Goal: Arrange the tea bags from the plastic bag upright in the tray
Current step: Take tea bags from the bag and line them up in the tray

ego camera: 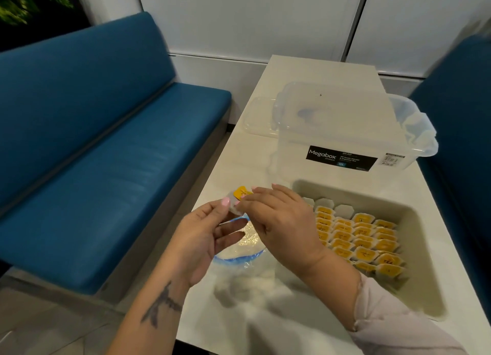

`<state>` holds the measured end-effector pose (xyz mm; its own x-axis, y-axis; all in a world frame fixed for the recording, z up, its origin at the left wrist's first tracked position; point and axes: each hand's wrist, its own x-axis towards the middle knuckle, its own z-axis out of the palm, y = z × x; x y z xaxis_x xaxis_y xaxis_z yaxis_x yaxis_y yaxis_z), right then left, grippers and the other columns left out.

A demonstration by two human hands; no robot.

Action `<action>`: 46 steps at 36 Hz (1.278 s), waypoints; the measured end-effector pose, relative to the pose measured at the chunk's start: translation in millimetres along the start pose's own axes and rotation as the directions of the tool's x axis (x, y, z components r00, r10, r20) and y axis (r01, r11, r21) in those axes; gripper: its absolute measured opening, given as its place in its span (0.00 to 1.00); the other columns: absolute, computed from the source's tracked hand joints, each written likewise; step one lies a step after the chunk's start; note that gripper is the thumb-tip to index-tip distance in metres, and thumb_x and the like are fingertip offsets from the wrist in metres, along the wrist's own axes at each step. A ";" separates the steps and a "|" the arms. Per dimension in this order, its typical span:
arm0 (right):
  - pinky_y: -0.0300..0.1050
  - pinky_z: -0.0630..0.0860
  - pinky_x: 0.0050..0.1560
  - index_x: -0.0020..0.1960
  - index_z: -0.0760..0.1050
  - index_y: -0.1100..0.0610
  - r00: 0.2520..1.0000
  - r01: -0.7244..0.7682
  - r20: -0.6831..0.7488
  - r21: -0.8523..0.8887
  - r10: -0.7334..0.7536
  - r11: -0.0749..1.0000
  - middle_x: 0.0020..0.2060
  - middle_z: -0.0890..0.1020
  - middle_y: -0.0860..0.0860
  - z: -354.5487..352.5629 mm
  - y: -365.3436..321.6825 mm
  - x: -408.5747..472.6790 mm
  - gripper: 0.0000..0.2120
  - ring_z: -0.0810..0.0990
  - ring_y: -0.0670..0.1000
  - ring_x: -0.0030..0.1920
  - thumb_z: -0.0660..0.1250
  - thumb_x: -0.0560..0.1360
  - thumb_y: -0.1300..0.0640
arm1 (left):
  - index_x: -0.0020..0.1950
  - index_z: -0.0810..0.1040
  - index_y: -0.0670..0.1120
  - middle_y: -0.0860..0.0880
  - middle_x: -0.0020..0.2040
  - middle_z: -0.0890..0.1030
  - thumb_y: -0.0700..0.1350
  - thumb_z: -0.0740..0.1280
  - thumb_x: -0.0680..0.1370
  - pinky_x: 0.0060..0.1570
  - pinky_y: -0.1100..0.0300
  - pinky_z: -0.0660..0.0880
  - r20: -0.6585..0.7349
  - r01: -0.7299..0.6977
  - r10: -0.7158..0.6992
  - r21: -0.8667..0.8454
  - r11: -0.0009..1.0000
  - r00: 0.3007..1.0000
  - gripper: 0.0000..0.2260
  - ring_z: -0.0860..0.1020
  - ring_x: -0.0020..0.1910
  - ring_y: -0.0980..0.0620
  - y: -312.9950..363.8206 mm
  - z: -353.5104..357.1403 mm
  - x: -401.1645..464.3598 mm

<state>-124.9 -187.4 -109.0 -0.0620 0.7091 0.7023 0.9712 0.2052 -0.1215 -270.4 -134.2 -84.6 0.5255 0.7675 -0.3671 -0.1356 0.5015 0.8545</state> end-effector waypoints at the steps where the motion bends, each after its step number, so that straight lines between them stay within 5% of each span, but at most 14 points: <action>1: 0.48 0.75 0.56 0.45 0.83 0.52 1.000 0.009 0.003 -0.005 -0.009 1.000 0.45 0.85 0.48 -0.3 2.0 -2.0 0.07 0.83 0.51 0.51 0.67 0.73 0.60 | 0.53 0.79 0.42 0.45 0.43 0.82 0.48 0.65 0.73 0.36 0.62 0.80 -0.002 -0.017 0.017 -0.002 1.000 1.000 0.13 0.83 0.39 0.52 -2.9 0.3 1.2; 5: 0.46 0.74 0.55 0.45 0.83 0.53 0.999 -0.020 -0.034 0.018 0.021 1.000 0.46 0.85 0.49 -4.5 8.9 -4.9 0.08 0.83 0.52 0.49 0.65 0.73 0.60 | 0.55 0.78 0.44 0.46 0.47 0.84 0.41 0.65 0.77 0.37 0.61 0.81 -0.018 -0.076 0.077 0.027 0.997 0.997 0.08 0.83 0.43 0.50 -10.1 4.7 4.4; 8: 0.44 0.77 0.49 0.48 0.83 0.55 0.981 -0.180 -0.047 0.129 0.187 0.975 0.47 0.84 0.49 -11.3 10.8 -4.1 0.08 0.82 0.51 0.47 0.67 0.73 0.63 | 0.55 0.77 0.46 0.49 0.47 0.85 0.40 0.64 0.78 0.37 0.59 0.81 -0.046 -0.120 0.123 0.067 0.991 0.991 0.07 0.84 0.45 0.50 -12.3 8.1 6.3; 12: 0.40 0.75 0.51 0.57 0.78 0.48 0.807 -0.588 0.201 0.354 0.555 0.727 0.51 0.80 0.42 -26.9 10.9 5.4 0.09 0.78 0.41 0.49 0.66 0.77 0.55 | 0.54 0.77 0.48 0.52 0.44 0.85 0.40 0.63 0.79 0.38 0.59 0.81 -0.035 -0.160 0.168 0.167 0.973 0.985 0.07 0.84 0.45 0.52 -15.1 12.8 8.6; 15: 0.41 0.77 0.50 0.56 0.77 0.44 0.700 -0.714 0.386 0.404 0.601 0.572 0.45 0.81 0.39 -34.9 16.1 14.2 0.10 0.78 0.39 0.46 0.68 0.75 0.49 | 0.53 0.77 0.50 0.52 0.44 0.85 0.40 0.63 0.79 0.41 0.57 0.80 -0.012 -0.178 0.187 0.255 0.950 0.982 0.07 0.83 0.46 0.52 -19.4 16.2 11.6; 21: 0.45 0.78 0.47 0.41 0.80 0.45 0.692 -0.721 0.424 0.360 0.584 0.592 0.37 0.83 0.43 -47.5 24.9 18.9 0.03 0.80 0.45 0.42 0.72 0.72 0.53 | 0.52 0.78 0.49 0.48 0.47 0.84 0.39 0.64 0.79 0.43 0.55 0.81 0.016 -0.182 0.187 0.334 0.925 0.982 0.07 0.81 0.49 0.48 -28.6 25.7 17.3; 27: 0.45 0.77 0.43 0.42 0.82 0.48 0.668 -0.726 0.475 0.252 0.572 0.639 0.36 0.83 0.45 -62.5 31.9 9.5 0.02 0.78 0.45 0.38 0.74 0.70 0.54 | 0.50 0.80 0.52 0.51 0.46 0.83 0.38 0.68 0.76 0.41 0.56 0.80 0.058 -0.210 0.208 0.473 0.856 0.976 0.09 0.80 0.44 0.53 -41.1 30.3 21.0; 32: 0.39 0.72 0.39 0.42 0.79 0.45 0.618 -0.694 0.535 0.026 0.576 0.720 0.35 0.80 0.40 -77.3 39.1 -2.0 0.02 0.76 0.40 0.35 0.72 0.72 0.52 | 0.54 0.78 0.55 0.60 0.50 0.81 0.38 0.72 0.73 0.47 0.62 0.77 0.078 -0.221 0.243 0.734 0.642 0.967 0.16 0.80 0.44 0.61 -50.4 31.2 21.7; 37: 0.45 0.74 0.50 0.48 0.80 0.46 0.551 -0.574 0.613 -0.215 0.567 0.790 0.44 0.83 0.44 -75.6 41.9 -14.9 0.04 0.78 0.48 0.47 0.68 0.74 0.49 | 0.56 0.77 0.56 0.63 0.49 0.80 0.40 0.74 0.71 0.45 0.68 0.74 0.109 -0.216 0.228 0.826 0.520 0.968 0.18 0.78 0.44 0.62 -54.3 32.0 20.0; 42: 0.42 0.72 0.41 0.48 0.79 0.46 0.496 -0.527 0.652 -0.300 0.574 0.795 0.44 0.82 0.47 -59.5 41.7 -27.8 0.05 0.79 0.50 0.47 0.67 0.74 0.49 | 0.56 0.76 0.57 0.63 0.50 0.79 0.42 0.74 0.72 0.43 0.69 0.73 0.113 -0.208 0.217 0.847 0.489 0.970 0.17 0.78 0.45 0.62 -55.0 31.9 17.7; 46: 0.44 0.77 0.45 0.47 0.79 0.46 0.487 -0.507 0.646 -0.339 0.588 0.793 0.43 0.83 0.47 -47.1 40.4 -35.5 0.04 0.79 0.51 0.46 0.66 0.74 0.49 | 0.58 0.76 0.57 0.62 0.51 0.79 0.42 0.73 0.73 0.40 0.71 0.72 0.108 -0.198 0.209 0.854 0.480 0.972 0.17 0.78 0.45 0.61 -55.2 31.1 17.8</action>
<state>-72.7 -236.1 -105.8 0.3919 0.9016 -0.1830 0.8792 -0.4256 -0.2140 -227.5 -160.5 -126.9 0.5730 0.8079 -0.1381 0.5484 -0.2527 0.7971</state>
